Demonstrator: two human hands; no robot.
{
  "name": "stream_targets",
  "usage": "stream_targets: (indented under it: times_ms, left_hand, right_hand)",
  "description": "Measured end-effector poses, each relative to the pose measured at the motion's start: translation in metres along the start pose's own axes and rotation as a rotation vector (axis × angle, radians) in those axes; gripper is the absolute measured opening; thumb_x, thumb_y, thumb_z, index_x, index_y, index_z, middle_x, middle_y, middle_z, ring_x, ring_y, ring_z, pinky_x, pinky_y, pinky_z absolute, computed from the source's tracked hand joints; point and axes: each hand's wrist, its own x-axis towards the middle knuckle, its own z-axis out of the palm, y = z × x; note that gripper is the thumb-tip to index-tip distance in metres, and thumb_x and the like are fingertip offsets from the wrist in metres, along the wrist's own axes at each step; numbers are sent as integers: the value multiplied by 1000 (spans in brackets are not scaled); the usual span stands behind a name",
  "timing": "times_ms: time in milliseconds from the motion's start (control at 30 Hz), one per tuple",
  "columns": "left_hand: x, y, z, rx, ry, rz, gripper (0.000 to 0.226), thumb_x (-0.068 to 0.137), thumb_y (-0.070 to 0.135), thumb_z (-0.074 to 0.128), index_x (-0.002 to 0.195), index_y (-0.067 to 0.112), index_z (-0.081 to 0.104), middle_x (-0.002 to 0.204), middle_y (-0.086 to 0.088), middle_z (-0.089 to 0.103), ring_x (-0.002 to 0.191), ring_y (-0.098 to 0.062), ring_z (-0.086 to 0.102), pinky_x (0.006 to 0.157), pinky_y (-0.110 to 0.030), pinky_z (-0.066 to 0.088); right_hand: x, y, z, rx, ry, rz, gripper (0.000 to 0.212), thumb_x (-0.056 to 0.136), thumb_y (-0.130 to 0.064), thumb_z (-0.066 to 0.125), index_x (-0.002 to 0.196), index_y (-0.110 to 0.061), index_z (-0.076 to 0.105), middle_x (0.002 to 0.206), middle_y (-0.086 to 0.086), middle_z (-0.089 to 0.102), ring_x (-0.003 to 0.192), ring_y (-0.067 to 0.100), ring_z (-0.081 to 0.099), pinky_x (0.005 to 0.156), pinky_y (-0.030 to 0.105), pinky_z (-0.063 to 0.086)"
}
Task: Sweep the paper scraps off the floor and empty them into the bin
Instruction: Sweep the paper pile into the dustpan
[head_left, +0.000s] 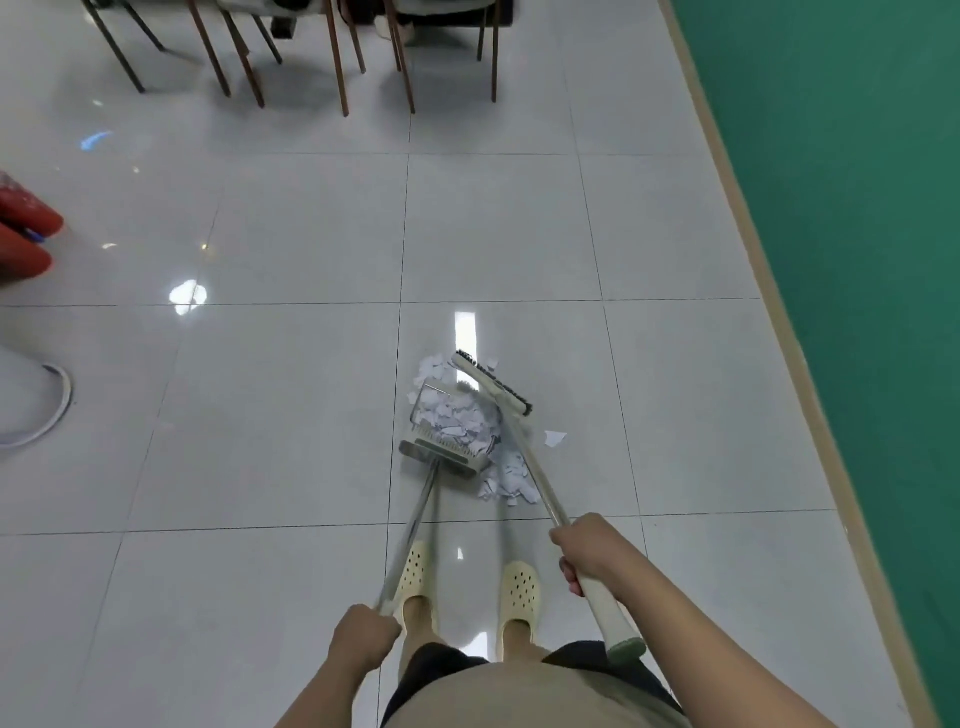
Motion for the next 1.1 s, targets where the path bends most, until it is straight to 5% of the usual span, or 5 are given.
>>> stream_targets:
  times_ms: [367,533,700,1000,1100]
  left_hand:
    - [-11,37,28,-275,-65,-77,7,84,-2,60,83,-9,58,59,-11,46,47,-21,38,47,-27,31]
    - [-25,43,25,-341,-101,-57,13,89,1,63,93,-12,64,61,-12,49,52,-25,49,52,-30,41]
    - [-31,53,12,-470,-151,-9,20,92,1,66,75,-1,57,53,-7,42,49,-22,44,56,-32,42]
    - [-41,69,9,-298,-68,114,19,74,13,69,72,8,51,58,-9,44,54,-21,41,59,-32,36]
    - [-44,78,3,-291,-90,135,13,85,7,67,77,3,58,59,-10,50,53,-22,47,58,-32,43]
  right_hand:
    - [-36,17,-76,219,-139,102,27,98,-24,54,76,-8,50,51,3,48,35,11,38,37,18,33]
    - [-43,17,-73,284,-85,26,28,98,-28,53,79,-7,52,53,6,50,36,14,41,40,19,38]
    - [-37,1,-74,494,-59,8,31,98,-28,52,76,-6,55,51,7,50,36,15,40,39,20,35]
    - [-41,-9,-84,554,-23,-64,27,98,-18,50,73,-8,49,49,6,45,36,15,36,40,19,32]
    - [-43,-9,-84,522,9,-110,21,96,-15,49,77,-7,48,50,8,44,36,16,36,42,20,34]
